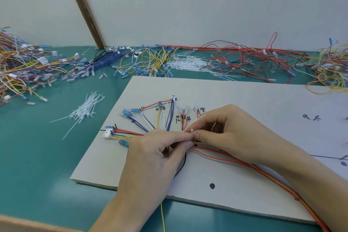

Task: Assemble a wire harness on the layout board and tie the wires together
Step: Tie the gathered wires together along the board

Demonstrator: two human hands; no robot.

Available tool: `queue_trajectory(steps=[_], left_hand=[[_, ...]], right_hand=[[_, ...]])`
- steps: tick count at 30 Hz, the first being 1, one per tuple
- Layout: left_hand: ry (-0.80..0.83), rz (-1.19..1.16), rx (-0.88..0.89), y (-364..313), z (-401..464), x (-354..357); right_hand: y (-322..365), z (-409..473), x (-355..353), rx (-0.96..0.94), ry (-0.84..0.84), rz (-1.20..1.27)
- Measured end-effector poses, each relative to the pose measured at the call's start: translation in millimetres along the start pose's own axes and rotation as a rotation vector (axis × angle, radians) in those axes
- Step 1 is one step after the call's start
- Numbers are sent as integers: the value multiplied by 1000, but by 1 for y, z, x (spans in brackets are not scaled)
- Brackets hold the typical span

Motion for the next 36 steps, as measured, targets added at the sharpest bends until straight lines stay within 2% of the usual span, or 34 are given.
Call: queue_trajectory(steps=[6,15,19,29,36], left_hand=[[0,-20,-42,-1,-1,-1],[1,-92,-152,0,1,1],[5,-85,-192,-1,4,2],[19,-60,-241,-6,10,6],[48,-66,-293,-9,13,9]], right_hand=[[4,-2,0,-25,21,-30],[2,3,2,38,90,137],[-3,5,0,84,42,225],[1,4,-2,54,65,194],[1,4,-2,90,-11,212]])
Point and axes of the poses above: each hand's wrist, its own z-axis towards the middle knuckle, its own x-axis out of the palm, y = z × x, the point moved 3 cm from there along z, towards the middle knuckle, and after that the axes turned 11 degrees about -z, right-handed, at the moved point
